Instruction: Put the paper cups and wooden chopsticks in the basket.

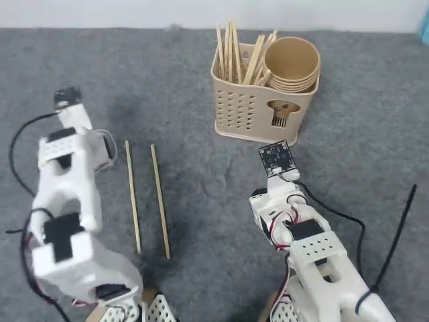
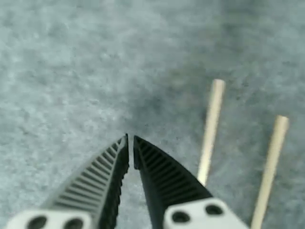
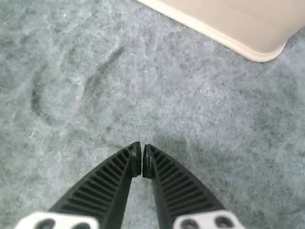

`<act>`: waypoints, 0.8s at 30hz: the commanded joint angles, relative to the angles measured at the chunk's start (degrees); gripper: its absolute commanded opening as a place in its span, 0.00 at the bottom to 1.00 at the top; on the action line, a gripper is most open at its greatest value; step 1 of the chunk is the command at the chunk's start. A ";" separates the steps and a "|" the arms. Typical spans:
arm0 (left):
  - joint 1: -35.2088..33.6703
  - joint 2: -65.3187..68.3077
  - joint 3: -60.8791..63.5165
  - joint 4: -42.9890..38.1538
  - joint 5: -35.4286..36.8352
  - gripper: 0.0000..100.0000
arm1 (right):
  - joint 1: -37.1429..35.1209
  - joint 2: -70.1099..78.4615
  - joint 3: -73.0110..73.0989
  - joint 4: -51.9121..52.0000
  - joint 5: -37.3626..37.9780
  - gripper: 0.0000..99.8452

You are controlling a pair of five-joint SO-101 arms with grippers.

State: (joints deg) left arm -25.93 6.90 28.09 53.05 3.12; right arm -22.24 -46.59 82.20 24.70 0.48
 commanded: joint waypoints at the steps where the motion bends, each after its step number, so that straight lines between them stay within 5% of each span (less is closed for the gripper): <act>1: 1.14 -14.15 10.77 -9.58 -1.32 0.01 | 0.31 -0.84 -0.35 -1.10 0.35 0.02; 7: 4.75 -21.45 22.02 -21.63 -1.23 0.02 | 0.22 -0.84 -0.44 -1.27 0.26 0.02; 15: 5.80 -11.16 11.30 -13.27 -1.14 0.27 | 0.13 -0.84 -0.44 -1.19 0.26 0.02; 24: 6.59 3.16 -4.70 -2.46 -1.14 0.23 | 0.04 -0.84 -0.44 -0.75 0.35 0.02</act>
State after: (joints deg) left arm -20.40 6.37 30.99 46.37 2.15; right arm -22.24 -46.59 82.20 24.70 0.48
